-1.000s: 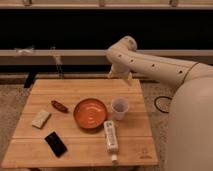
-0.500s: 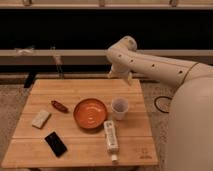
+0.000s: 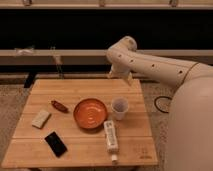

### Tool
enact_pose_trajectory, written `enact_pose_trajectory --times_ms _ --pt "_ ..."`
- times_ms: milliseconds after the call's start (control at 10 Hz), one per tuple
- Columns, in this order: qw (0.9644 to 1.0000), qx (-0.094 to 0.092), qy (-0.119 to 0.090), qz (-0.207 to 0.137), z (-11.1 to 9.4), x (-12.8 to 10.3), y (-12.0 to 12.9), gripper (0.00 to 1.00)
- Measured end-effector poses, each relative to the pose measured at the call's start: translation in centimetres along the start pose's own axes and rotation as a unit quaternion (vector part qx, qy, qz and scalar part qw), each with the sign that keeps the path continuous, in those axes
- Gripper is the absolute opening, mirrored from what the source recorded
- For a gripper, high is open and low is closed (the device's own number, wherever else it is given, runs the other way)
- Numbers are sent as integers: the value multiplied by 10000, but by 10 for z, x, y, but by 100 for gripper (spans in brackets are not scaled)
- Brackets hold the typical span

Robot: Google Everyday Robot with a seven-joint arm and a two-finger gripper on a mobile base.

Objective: Place the pepper on the white sponge

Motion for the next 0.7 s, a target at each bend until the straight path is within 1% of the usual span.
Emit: enact_pose_trajectory --times_ms 700 --pt "10000 10 1 -4 0 0 0 80"
